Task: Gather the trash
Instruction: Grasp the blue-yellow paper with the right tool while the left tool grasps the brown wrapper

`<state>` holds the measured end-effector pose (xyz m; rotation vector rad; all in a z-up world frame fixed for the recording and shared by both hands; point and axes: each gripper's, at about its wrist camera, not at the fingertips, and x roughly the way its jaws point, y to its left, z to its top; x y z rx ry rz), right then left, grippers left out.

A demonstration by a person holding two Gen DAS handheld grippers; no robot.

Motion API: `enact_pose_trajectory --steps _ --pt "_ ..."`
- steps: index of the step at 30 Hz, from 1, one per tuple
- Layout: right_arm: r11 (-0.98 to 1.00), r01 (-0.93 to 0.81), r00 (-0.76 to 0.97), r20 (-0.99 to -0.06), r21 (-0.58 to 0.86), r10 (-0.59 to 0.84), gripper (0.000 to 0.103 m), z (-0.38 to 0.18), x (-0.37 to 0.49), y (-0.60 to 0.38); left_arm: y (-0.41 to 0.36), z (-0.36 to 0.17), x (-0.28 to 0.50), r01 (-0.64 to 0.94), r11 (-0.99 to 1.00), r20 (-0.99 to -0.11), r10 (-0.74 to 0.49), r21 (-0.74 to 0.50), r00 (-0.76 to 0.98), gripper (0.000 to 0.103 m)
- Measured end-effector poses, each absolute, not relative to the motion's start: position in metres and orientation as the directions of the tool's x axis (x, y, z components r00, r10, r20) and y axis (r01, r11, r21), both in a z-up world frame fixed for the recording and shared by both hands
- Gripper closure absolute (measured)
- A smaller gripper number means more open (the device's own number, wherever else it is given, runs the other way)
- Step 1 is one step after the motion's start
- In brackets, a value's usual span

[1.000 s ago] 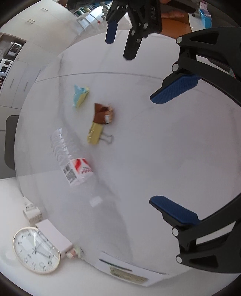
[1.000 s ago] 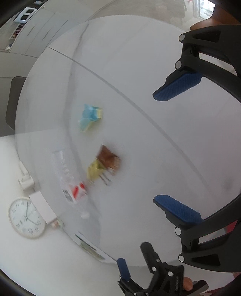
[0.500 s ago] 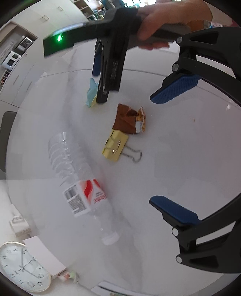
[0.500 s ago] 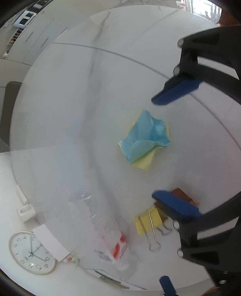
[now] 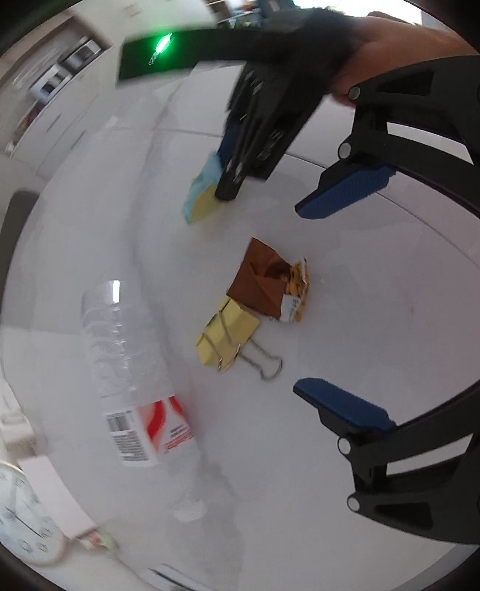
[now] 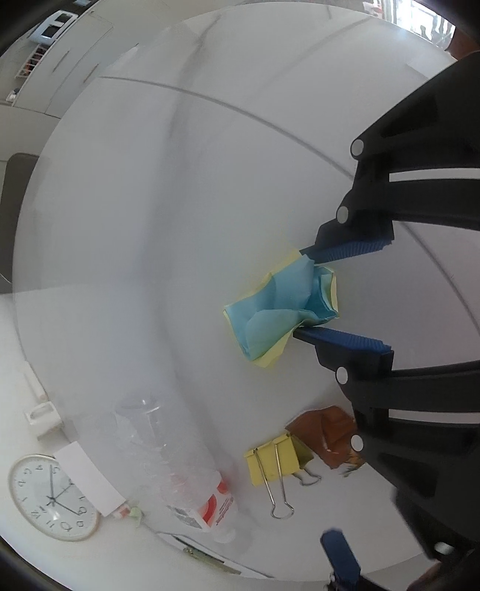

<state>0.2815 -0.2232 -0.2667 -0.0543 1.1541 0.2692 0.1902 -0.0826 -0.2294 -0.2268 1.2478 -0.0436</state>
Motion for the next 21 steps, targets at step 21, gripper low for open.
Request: enact_pose_trajectory --steps 21 --pt "0.971 -0.205 0.398 -0.895 0.125 0.200 0.067 -0.246 0.249 -0.280 -0.141 -0.265 0.230 -0.144 0.990 -0.951 0.036 -0.009 0.307 0.049"
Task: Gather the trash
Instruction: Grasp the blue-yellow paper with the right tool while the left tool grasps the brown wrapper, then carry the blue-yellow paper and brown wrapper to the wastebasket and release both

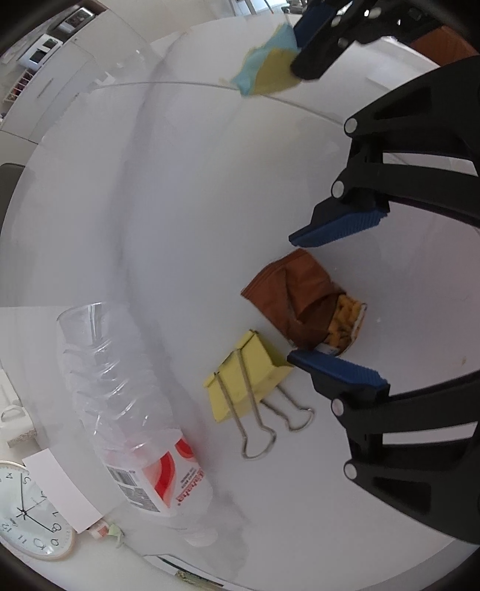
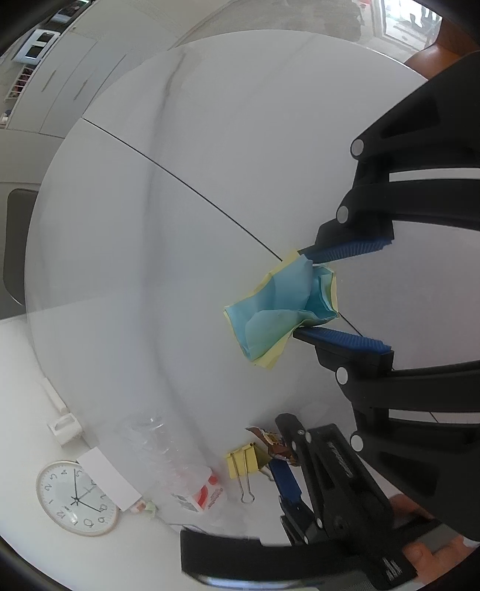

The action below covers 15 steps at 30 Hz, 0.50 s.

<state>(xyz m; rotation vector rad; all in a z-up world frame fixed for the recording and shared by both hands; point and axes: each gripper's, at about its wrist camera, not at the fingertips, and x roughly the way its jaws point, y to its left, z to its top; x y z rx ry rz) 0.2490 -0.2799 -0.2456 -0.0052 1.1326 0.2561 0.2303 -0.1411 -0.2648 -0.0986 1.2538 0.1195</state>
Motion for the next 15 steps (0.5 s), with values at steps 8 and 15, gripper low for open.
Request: enact_pose_trajectory --steps 8,15 --pt "0.972 -0.200 0.414 -0.889 0.120 0.195 0.066 -0.234 0.247 -0.273 -0.130 -0.265 0.252 -0.109 0.993 -0.949 -0.012 -0.049 0.317 0.065" --pt "0.970 -0.208 0.418 -0.885 0.126 0.204 0.066 -0.230 0.239 -0.271 -0.116 -0.266 0.237 -0.078 0.995 -0.944 -0.027 -0.056 0.330 0.070"
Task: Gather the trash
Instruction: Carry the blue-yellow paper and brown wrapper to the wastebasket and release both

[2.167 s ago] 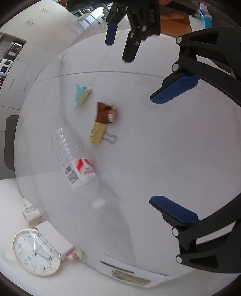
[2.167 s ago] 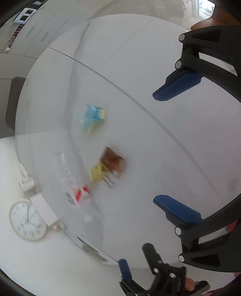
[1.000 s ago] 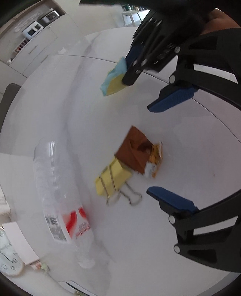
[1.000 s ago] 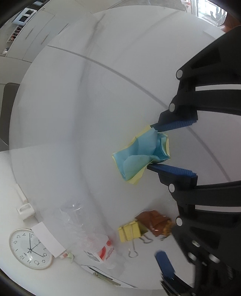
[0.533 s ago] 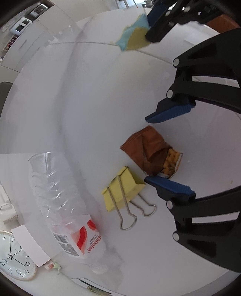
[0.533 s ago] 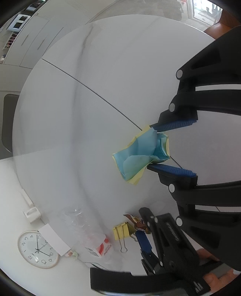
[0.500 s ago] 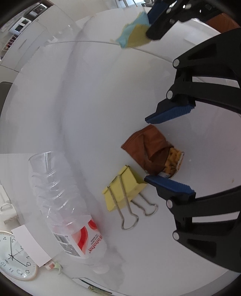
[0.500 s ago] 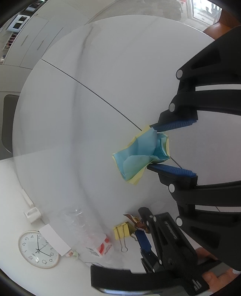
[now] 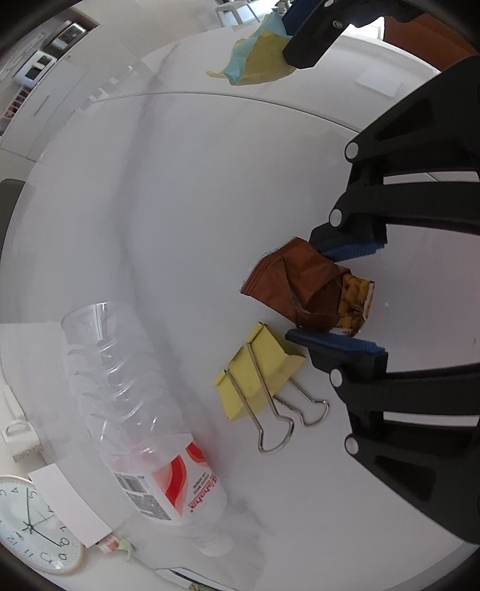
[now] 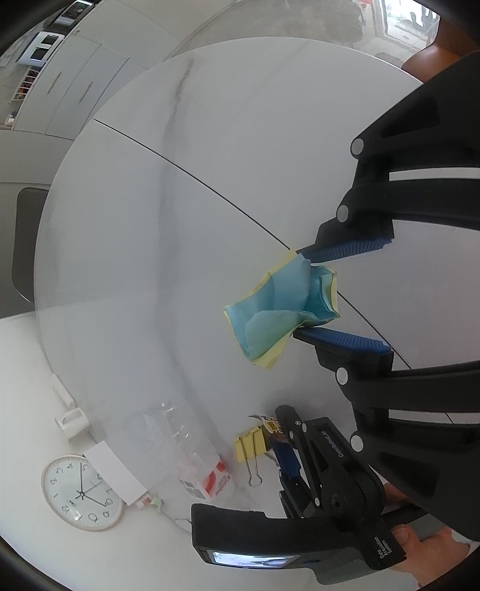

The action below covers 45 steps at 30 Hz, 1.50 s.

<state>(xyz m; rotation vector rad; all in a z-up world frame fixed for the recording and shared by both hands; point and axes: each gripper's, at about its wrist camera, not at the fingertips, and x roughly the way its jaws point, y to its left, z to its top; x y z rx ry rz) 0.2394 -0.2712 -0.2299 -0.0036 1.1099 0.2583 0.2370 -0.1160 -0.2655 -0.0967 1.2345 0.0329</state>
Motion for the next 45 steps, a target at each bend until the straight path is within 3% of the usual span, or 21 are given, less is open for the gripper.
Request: enact_pose_trajectory --steps 13,20,30,45 --pt "0.960 -0.252 0.418 -0.882 0.118 0.218 0.066 -0.206 0.178 -0.274 -0.126 -0.222 0.180 0.024 1.000 -0.933 -0.019 -0.011 0.359 0.072" --pt "0.941 -0.316 0.366 -0.900 0.120 0.238 0.065 -0.195 0.086 -0.278 -0.143 -0.189 0.090 0.096 0.995 -0.949 -0.029 0.002 0.314 0.072" --pt "0.903 -0.407 0.298 -0.915 0.138 0.274 0.065 -0.196 -0.033 -0.293 -0.169 -0.176 -0.037 0.076 0.997 -0.964 -0.044 -0.025 0.263 0.072" --pt "0.839 -0.510 0.168 -0.935 0.190 0.314 0.064 -0.262 -0.112 -0.299 -0.174 -0.182 -0.124 0.064 0.997 -0.967 -0.066 -0.051 0.245 0.071"
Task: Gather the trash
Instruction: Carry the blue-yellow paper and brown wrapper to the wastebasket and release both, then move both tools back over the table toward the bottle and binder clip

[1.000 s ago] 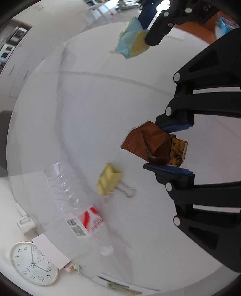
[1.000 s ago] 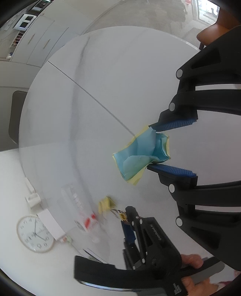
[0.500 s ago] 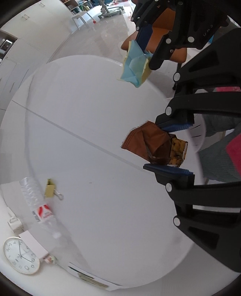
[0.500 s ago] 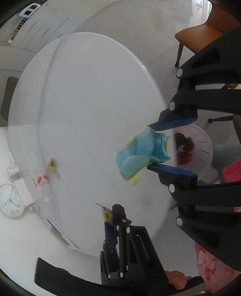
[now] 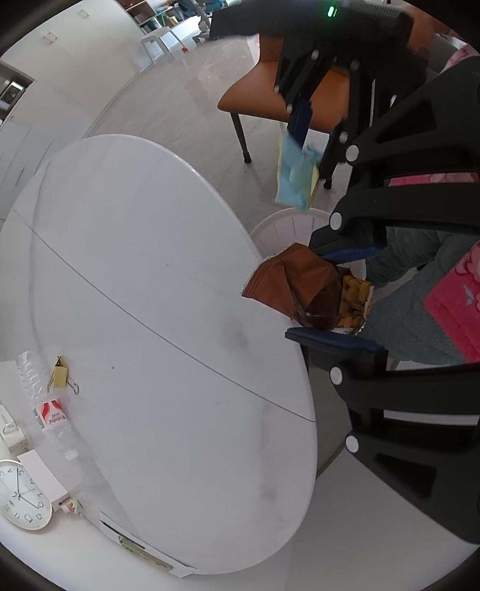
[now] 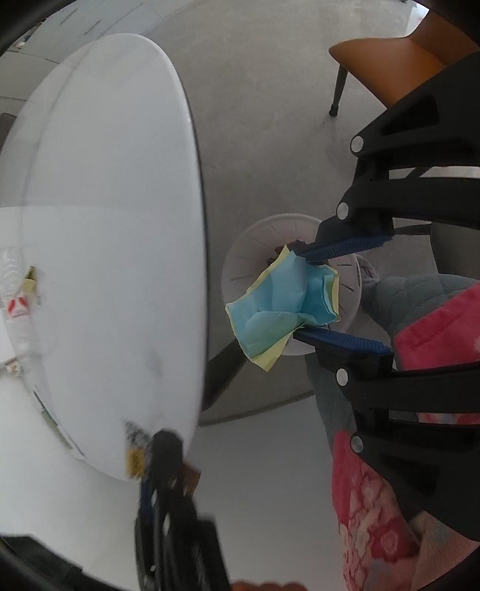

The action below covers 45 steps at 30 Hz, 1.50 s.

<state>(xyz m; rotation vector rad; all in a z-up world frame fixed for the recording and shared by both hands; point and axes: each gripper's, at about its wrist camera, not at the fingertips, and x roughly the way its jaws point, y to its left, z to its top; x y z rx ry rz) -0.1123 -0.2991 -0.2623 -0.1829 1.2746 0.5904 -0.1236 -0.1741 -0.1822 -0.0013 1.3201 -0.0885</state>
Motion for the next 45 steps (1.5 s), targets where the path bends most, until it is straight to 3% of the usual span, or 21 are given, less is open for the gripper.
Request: enact_pose_trajectory --steps 3,5,6,13,15,17,22,33,45 --pt "0.834 -0.524 0.171 -0.937 0.175 0.304 0.057 -0.278 -0.110 -0.291 -0.175 -0.184 -0.130 0.076 0.995 -0.969 -0.074 -0.058 0.237 0.071" --pt "0.830 -0.531 0.165 -0.940 0.169 0.297 0.042 -0.286 -0.111 -0.289 -0.174 -0.190 -0.126 0.079 0.995 -0.971 -0.084 -0.068 0.225 0.071" --pt "0.830 -0.532 0.169 -0.940 0.165 0.295 0.041 -0.287 -0.110 -0.288 -0.174 -0.192 -0.127 0.080 0.994 -0.971 -0.085 -0.068 0.222 0.071" --pt "0.872 -0.475 0.241 -0.936 0.115 0.255 0.018 -0.261 -0.103 -0.307 -0.189 -0.203 -0.127 0.121 0.988 -0.977 -0.121 -0.100 0.176 0.069" --pt "0.887 -0.448 0.249 -0.936 0.115 0.247 0.018 -0.253 -0.100 -0.320 -0.194 -0.203 -0.127 0.129 0.986 -0.977 -0.128 -0.107 0.169 0.052" --pt "0.901 -0.419 0.261 -0.936 0.110 0.236 0.017 -0.245 -0.095 -0.332 -0.199 -0.201 -0.129 0.137 0.985 -0.975 -0.129 -0.105 0.181 0.028" --pt "0.920 -0.382 0.298 -0.930 0.092 0.217 0.011 -0.229 -0.087 -0.342 -0.212 -0.194 -0.130 0.182 0.975 -0.969 -0.162 -0.128 0.188 0.012" --pt "0.919 -0.381 0.337 -0.910 0.102 0.241 0.007 -0.207 -0.071 -0.341 -0.195 -0.172 -0.118 0.131 0.983 -0.958 -0.157 -0.129 0.239 0.009" --pt "0.860 -0.502 0.397 -0.857 0.095 0.327 0.002 -0.169 0.033 -0.240 -0.095 -0.152 -0.036 0.001 0.997 -0.944 -0.068 -0.071 0.324 0.008"
